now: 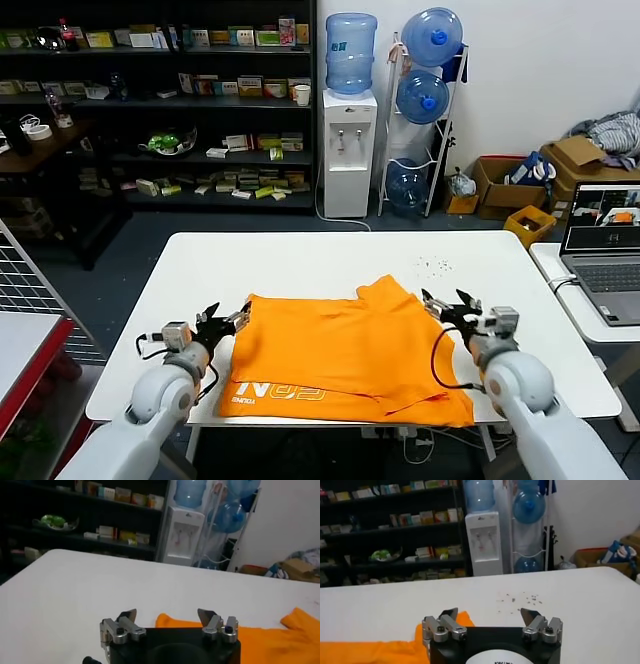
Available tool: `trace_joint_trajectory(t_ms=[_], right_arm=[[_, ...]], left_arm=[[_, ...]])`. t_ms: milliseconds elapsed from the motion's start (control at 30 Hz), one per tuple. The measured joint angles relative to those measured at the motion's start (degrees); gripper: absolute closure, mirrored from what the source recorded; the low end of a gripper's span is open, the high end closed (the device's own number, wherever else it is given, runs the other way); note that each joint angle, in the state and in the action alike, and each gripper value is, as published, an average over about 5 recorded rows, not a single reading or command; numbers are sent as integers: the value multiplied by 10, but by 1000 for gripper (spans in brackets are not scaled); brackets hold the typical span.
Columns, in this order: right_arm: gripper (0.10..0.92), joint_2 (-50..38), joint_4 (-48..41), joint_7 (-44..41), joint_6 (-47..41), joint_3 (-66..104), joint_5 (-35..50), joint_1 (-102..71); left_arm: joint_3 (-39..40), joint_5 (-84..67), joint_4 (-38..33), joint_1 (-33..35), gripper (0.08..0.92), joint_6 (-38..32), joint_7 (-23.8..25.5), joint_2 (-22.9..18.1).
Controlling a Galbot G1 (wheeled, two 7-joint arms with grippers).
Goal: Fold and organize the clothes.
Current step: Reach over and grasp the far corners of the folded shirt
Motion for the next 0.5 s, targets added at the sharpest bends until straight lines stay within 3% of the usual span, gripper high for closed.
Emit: trace_joint_trajectory(t_ms=[233,500], right_arm=[[203,38,-99,0,-24,-57,-5,89],[203,64,-172,-2,-35,-85,-13,136]], left_arm=[[48,-1,103,-87,177,15,16,-13],[78,-2,166,-132,177,27,29,-19]])
